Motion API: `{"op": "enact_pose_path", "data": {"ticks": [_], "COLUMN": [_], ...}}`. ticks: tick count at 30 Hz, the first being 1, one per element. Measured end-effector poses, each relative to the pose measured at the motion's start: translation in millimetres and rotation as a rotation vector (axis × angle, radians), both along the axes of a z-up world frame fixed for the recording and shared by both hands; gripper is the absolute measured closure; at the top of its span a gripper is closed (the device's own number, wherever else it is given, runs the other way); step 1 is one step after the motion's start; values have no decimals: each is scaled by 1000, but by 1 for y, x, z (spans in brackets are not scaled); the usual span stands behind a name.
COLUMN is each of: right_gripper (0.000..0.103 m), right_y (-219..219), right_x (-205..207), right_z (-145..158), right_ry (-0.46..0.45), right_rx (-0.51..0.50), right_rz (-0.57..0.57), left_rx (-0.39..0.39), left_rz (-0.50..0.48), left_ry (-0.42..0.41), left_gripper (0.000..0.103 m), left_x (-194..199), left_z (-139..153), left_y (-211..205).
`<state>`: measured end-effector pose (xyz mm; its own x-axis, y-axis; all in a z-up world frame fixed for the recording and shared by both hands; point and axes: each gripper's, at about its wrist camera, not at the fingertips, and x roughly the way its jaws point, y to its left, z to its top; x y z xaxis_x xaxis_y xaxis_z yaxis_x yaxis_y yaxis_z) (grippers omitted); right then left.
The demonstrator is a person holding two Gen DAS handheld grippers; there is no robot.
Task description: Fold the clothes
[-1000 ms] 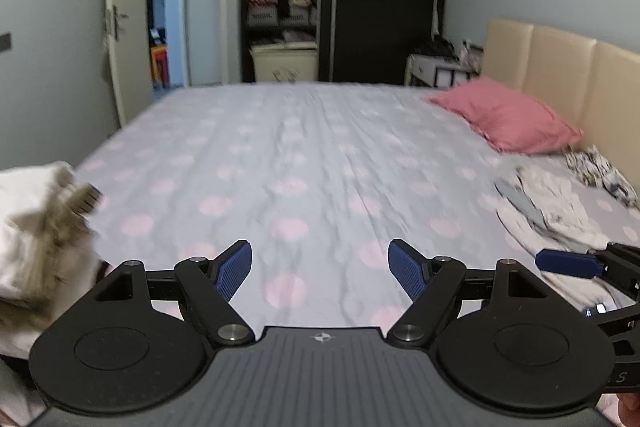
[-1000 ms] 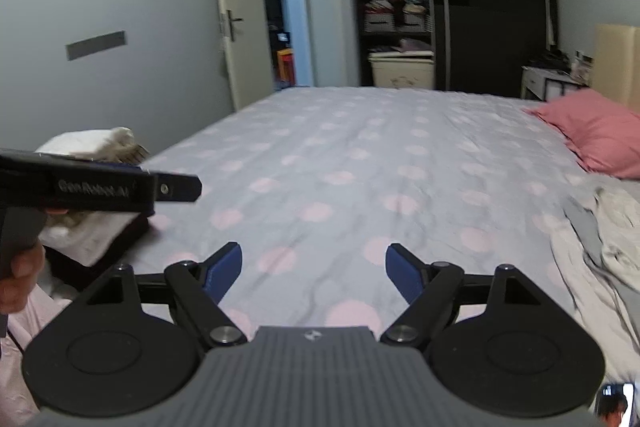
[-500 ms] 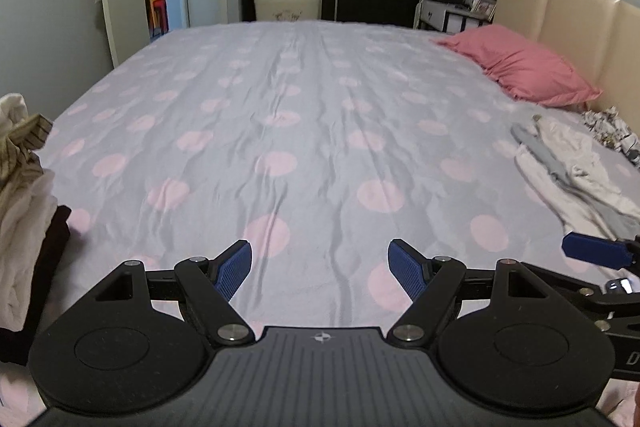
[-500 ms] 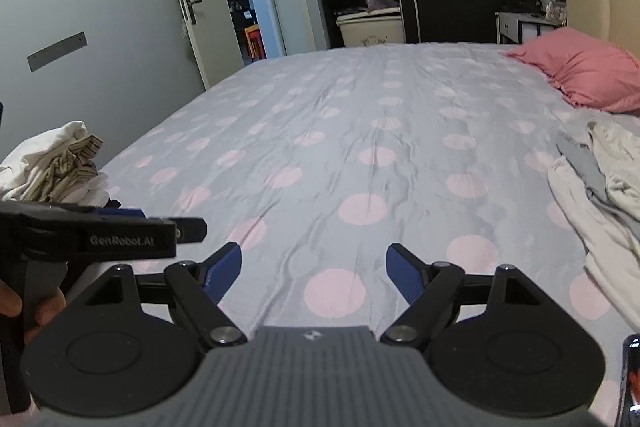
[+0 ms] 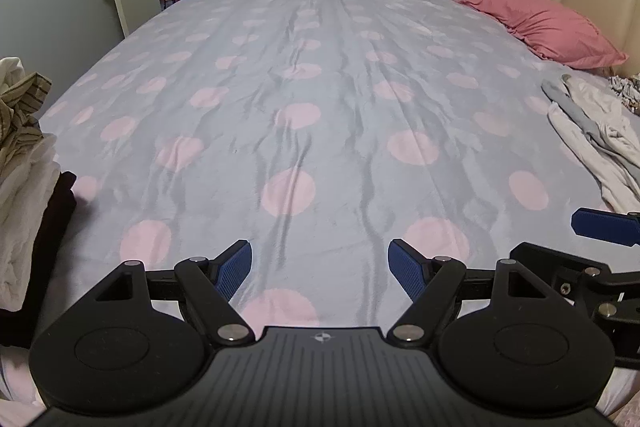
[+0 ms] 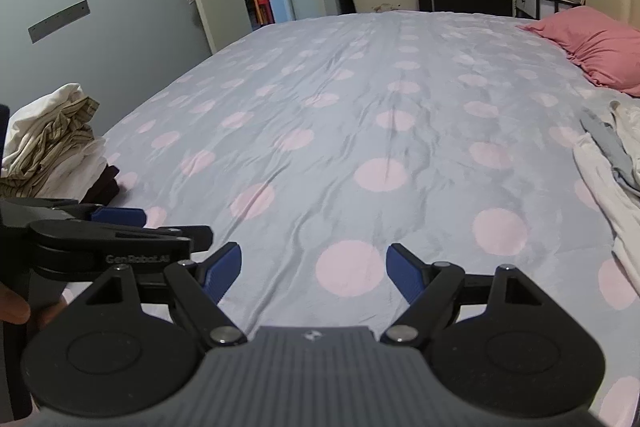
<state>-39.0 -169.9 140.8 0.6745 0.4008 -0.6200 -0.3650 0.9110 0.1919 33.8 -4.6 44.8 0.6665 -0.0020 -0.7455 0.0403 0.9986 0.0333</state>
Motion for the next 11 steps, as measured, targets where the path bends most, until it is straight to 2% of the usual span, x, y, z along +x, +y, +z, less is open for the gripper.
{"op": "enact_pose_path", "data": {"ticks": [11], "right_gripper": [21], "right_y": [3], "right_x": [-7], "right_z": [1], "right_ry": [-19], "right_rx": [-25], "right_rz": [3], "left_rx": [-10], "left_rz": [-13], "left_ry": [1], "left_gripper": [28], "left_x": [-3], "left_z": [1], "left_y": [0]}}
